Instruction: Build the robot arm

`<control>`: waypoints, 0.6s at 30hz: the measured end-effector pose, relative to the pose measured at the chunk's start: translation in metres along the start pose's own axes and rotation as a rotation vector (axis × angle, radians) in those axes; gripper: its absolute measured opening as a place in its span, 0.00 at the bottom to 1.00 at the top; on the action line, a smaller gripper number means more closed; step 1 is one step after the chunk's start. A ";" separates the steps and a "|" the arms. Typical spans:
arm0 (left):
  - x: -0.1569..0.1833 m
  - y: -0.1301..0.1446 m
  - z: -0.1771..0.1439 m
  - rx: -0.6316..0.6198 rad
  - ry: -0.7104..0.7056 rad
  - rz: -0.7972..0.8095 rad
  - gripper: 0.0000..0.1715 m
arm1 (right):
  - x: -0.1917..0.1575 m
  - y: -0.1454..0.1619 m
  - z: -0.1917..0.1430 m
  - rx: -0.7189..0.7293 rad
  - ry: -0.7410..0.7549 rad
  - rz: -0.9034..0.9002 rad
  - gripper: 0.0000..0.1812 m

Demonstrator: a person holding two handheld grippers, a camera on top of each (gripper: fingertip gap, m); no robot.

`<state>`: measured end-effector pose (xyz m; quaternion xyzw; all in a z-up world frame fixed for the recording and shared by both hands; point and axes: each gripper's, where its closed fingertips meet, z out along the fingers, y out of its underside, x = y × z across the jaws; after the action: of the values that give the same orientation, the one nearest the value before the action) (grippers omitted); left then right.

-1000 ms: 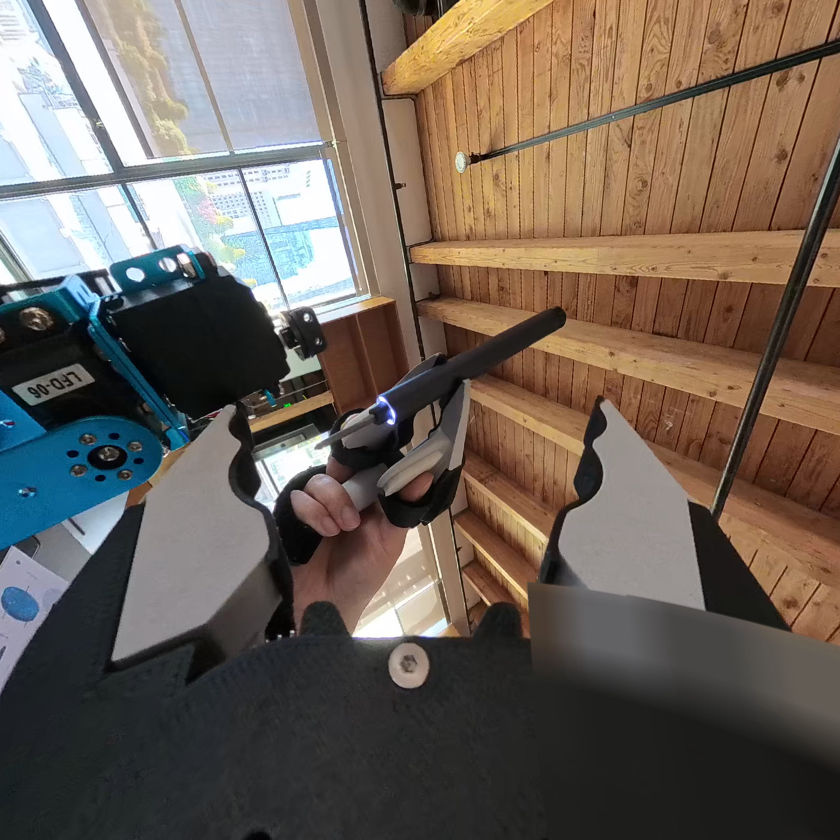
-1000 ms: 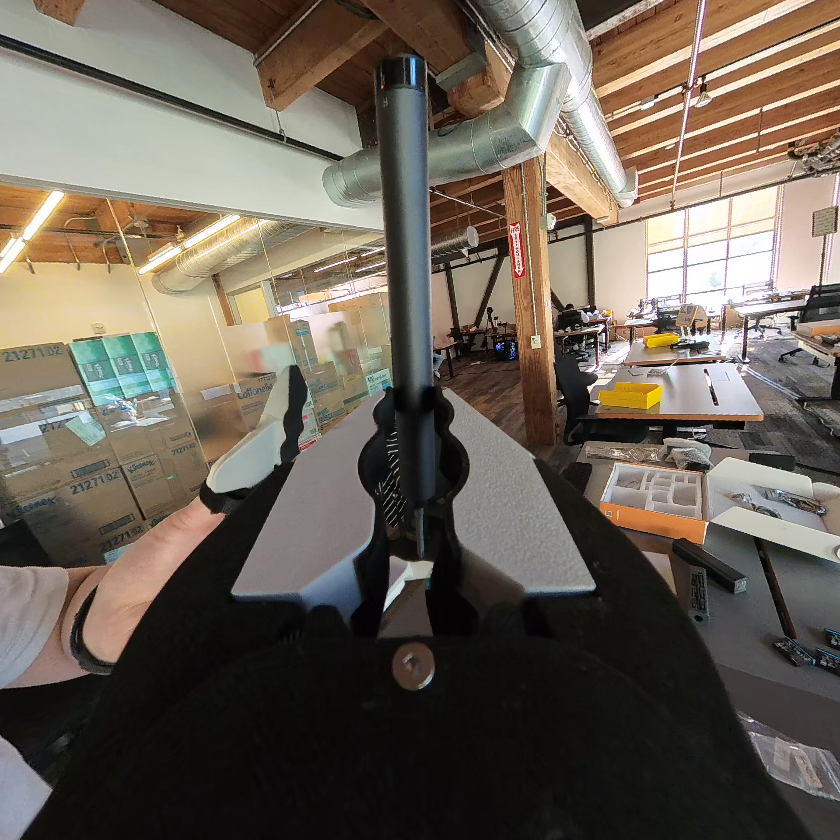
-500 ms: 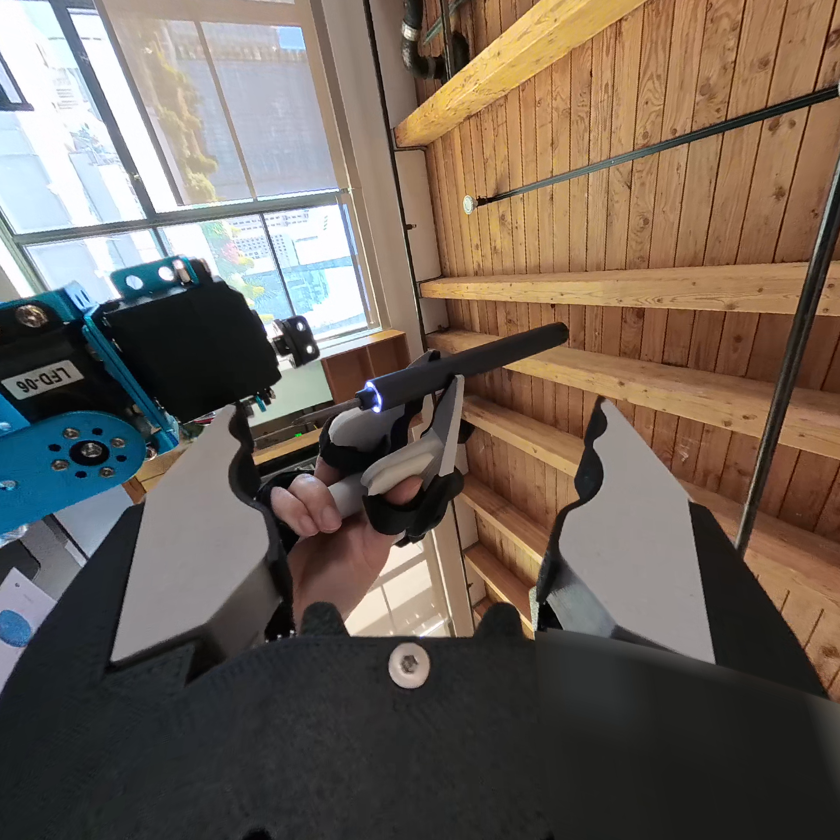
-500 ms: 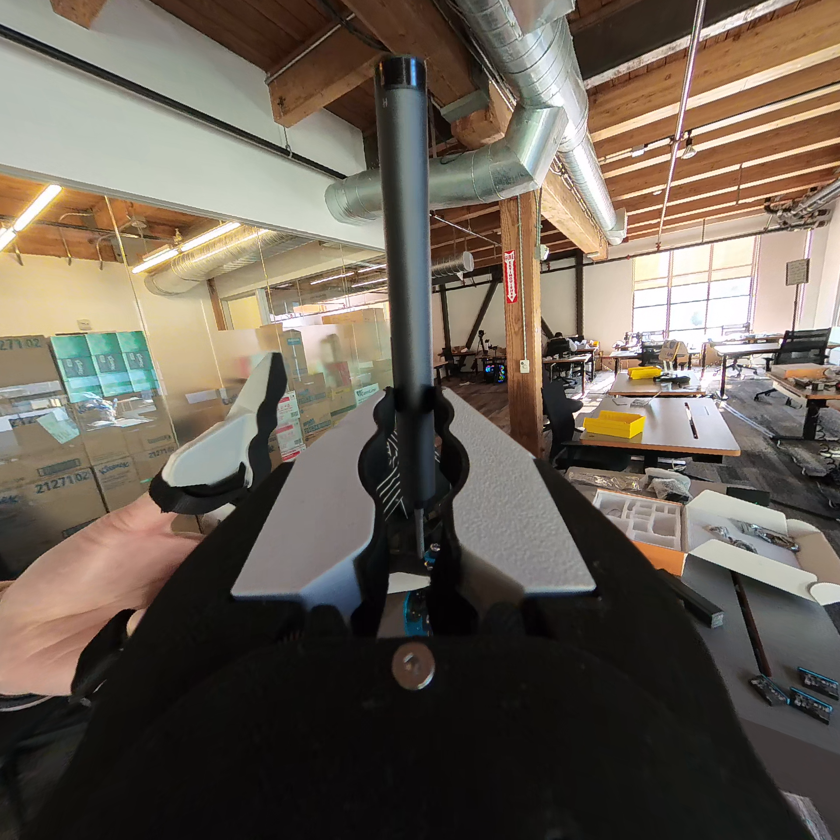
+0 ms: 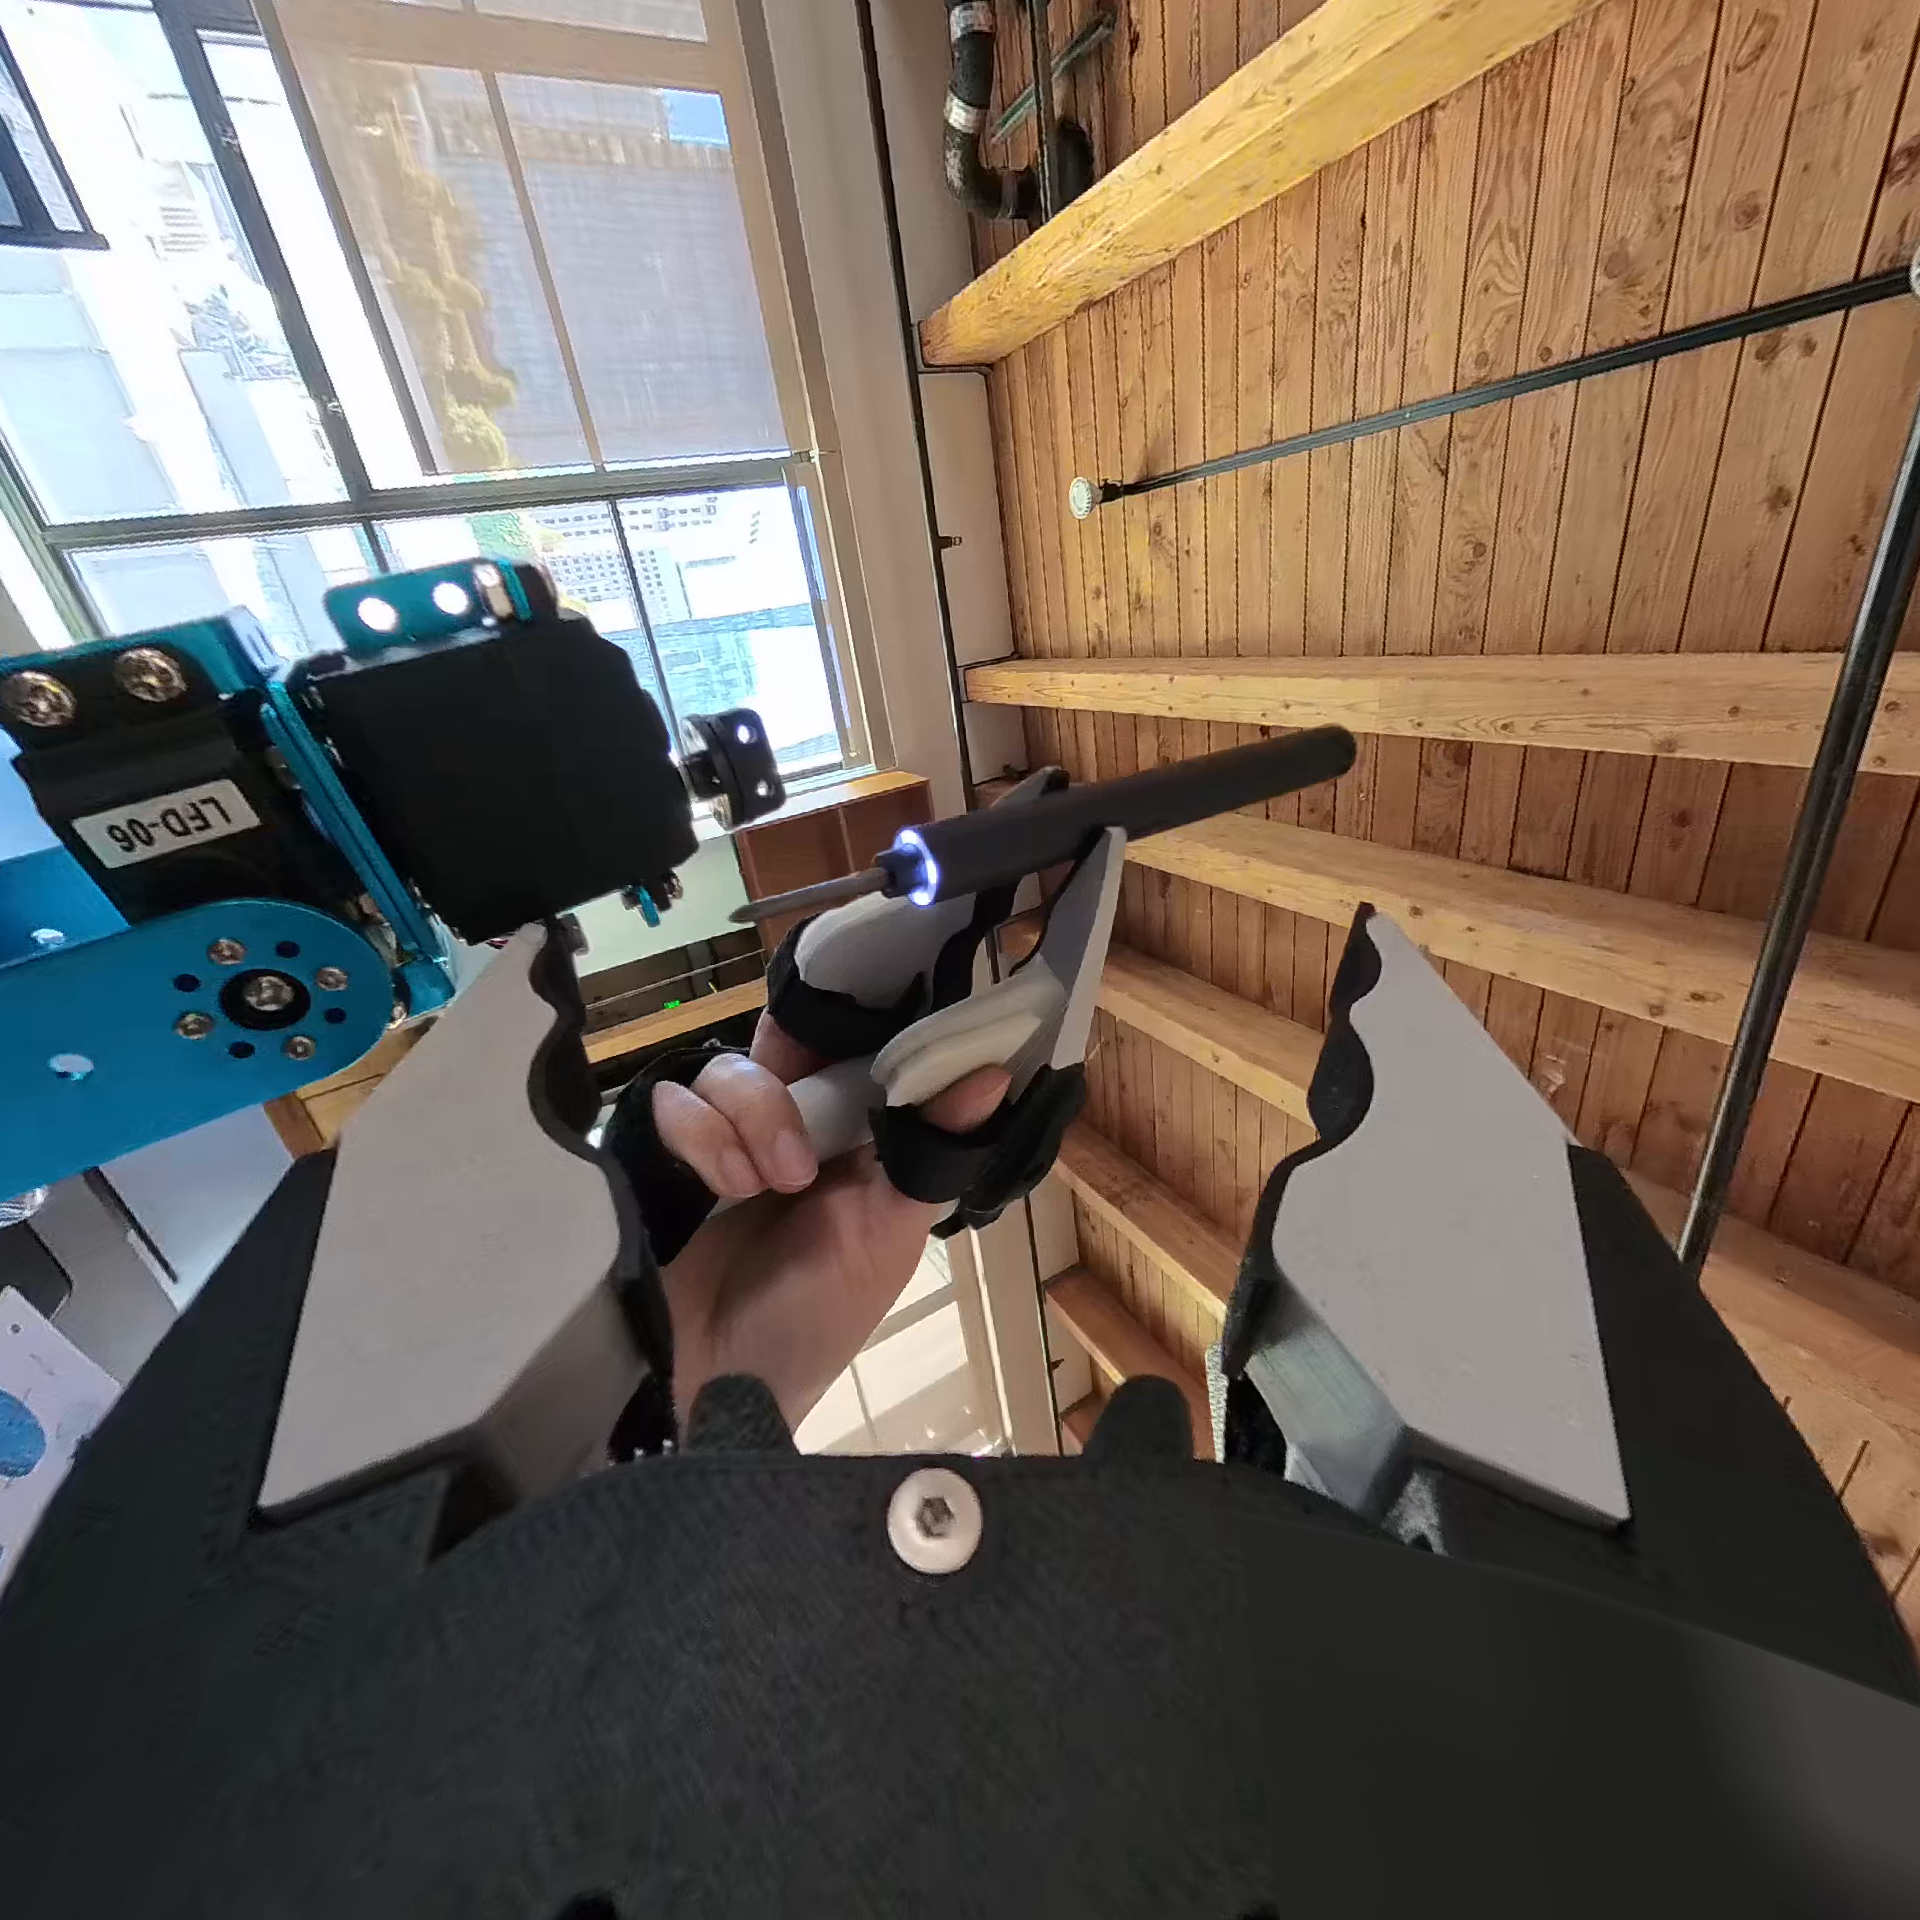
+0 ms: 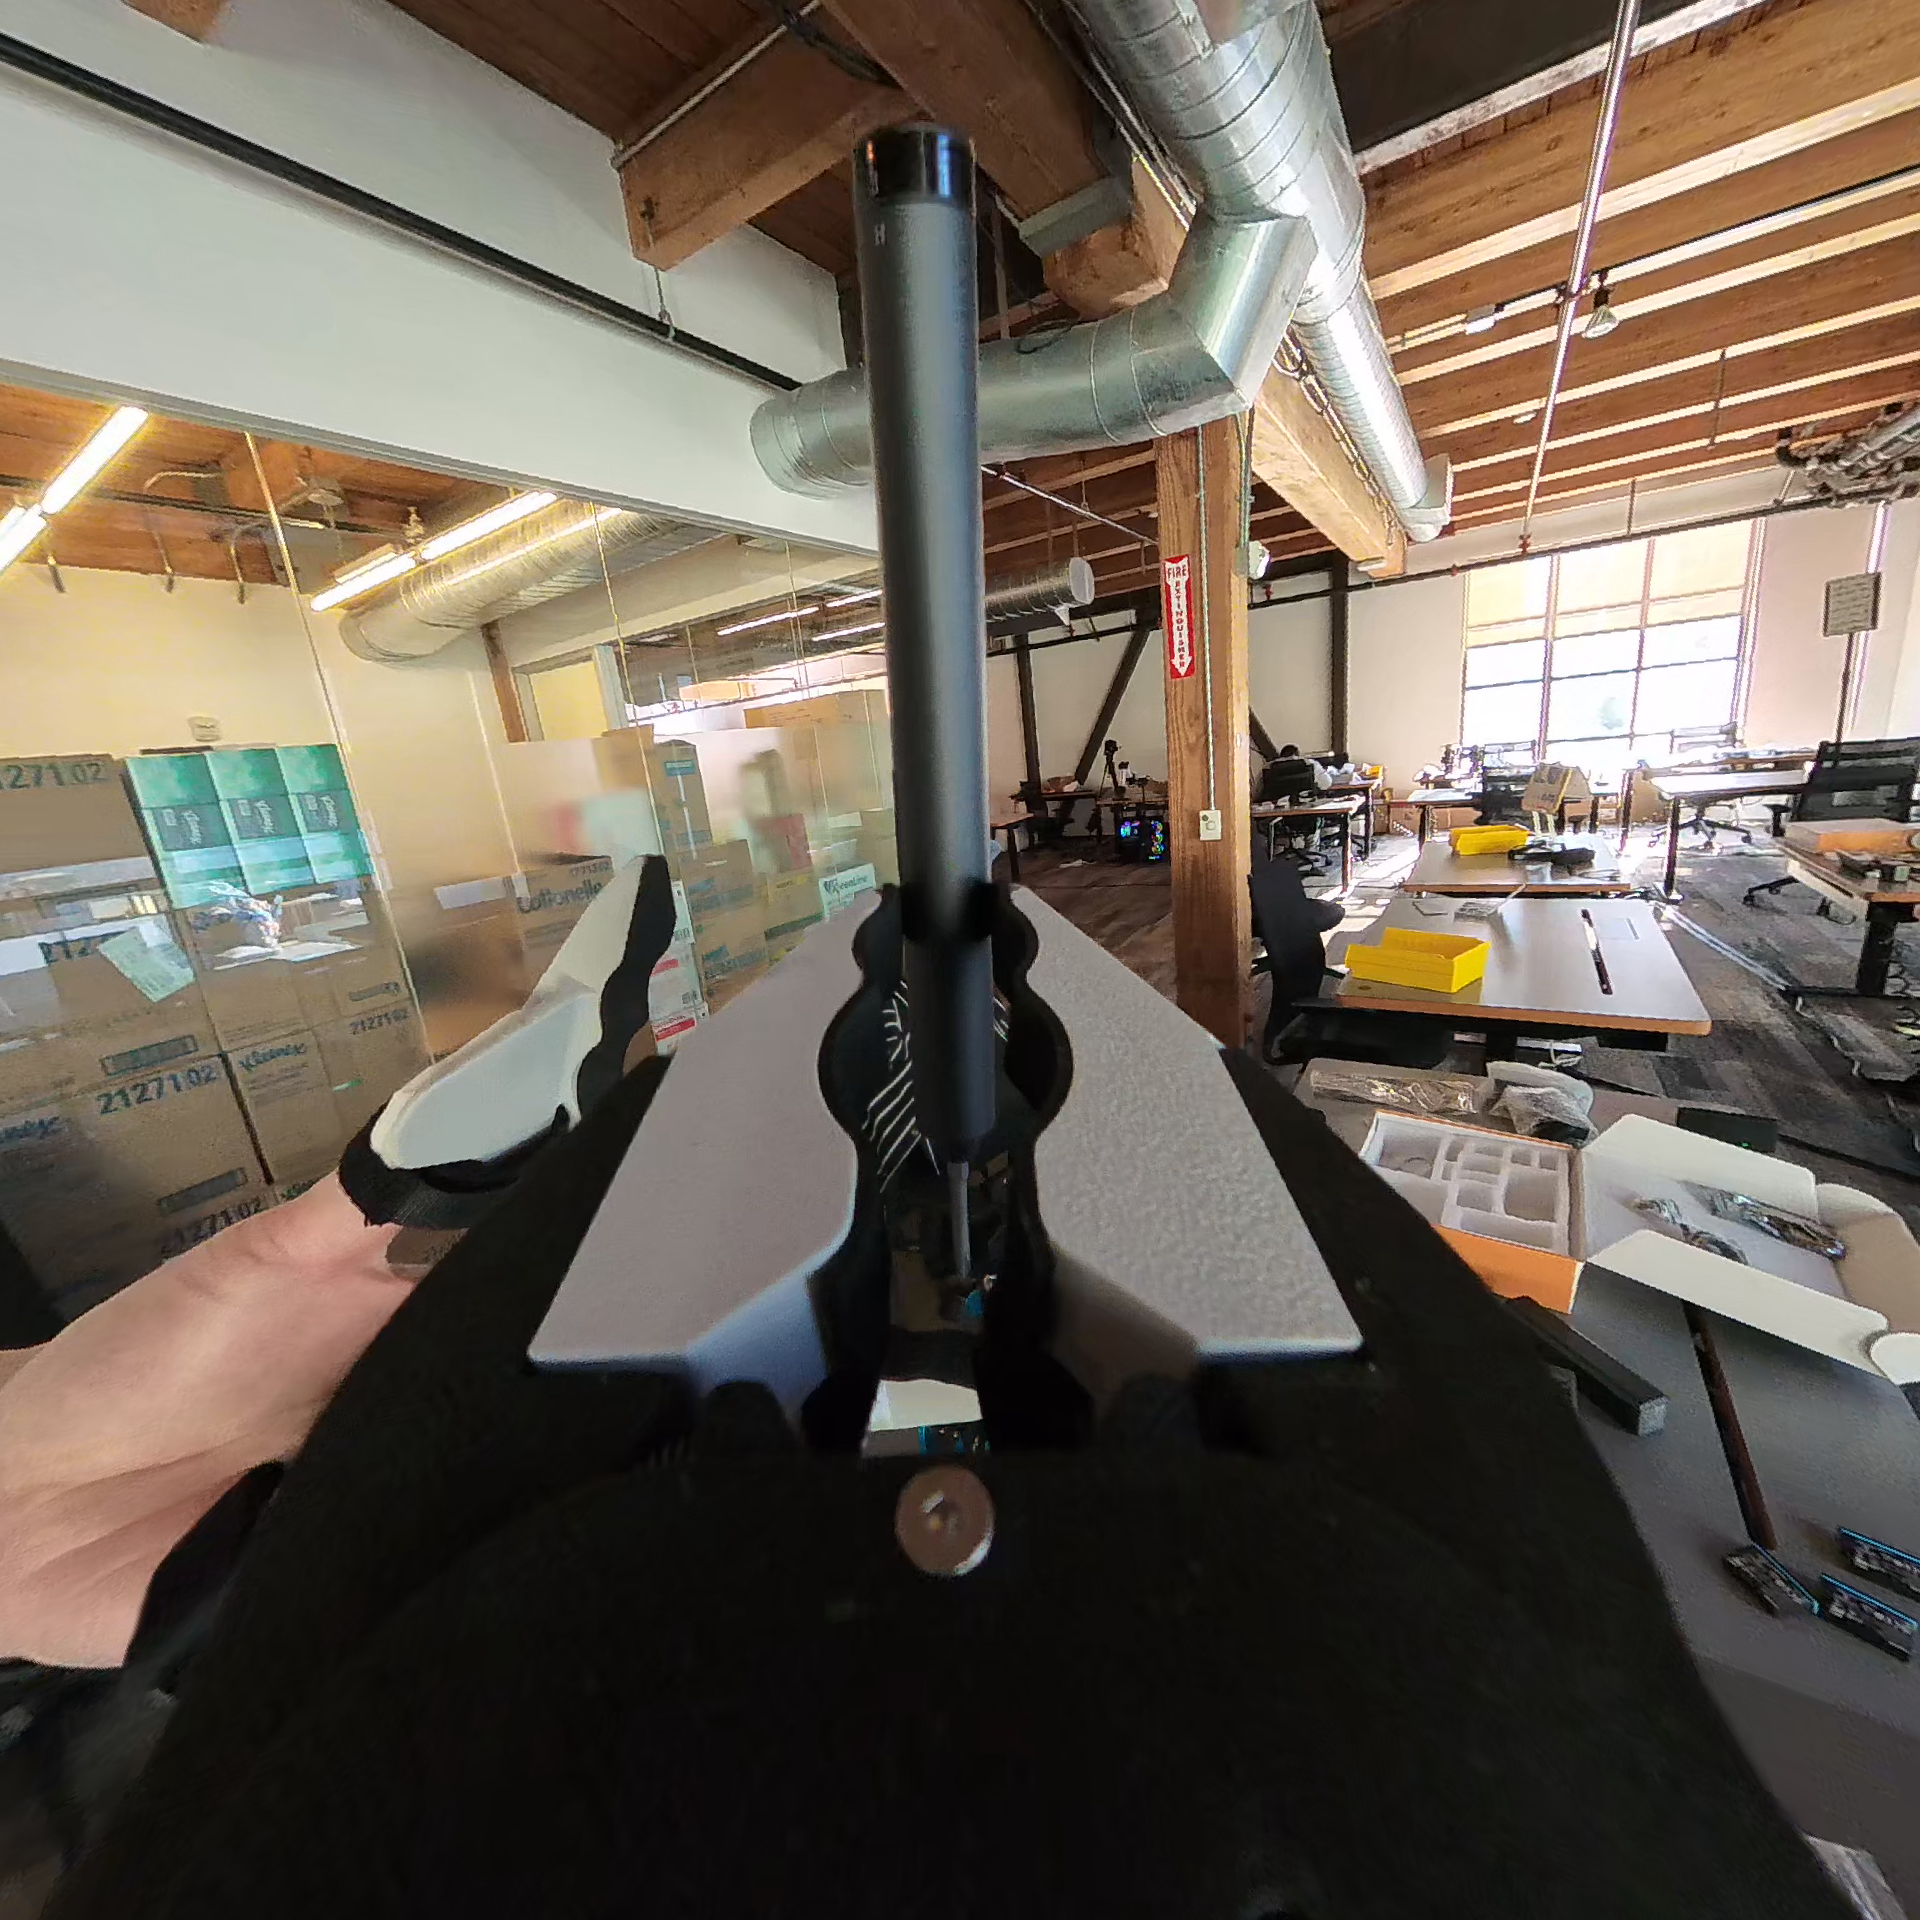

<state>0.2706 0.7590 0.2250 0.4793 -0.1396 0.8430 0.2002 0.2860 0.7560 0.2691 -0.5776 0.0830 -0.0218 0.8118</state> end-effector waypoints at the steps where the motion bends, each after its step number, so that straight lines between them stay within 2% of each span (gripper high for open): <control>1: 0.000 0.000 0.000 0.000 0.000 -0.004 0.81 | 0.001 0.001 0.000 0.001 0.003 -0.003 0.08; 18: 0.001 -0.001 0.000 -0.014 0.003 -0.017 0.81 | 0.009 0.009 0.004 -0.007 0.009 0.008 0.08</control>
<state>0.2705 0.7602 0.2259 0.4778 -0.1410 0.8411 0.2109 0.2947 0.7617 0.2608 -0.5798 0.0893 -0.0208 0.8096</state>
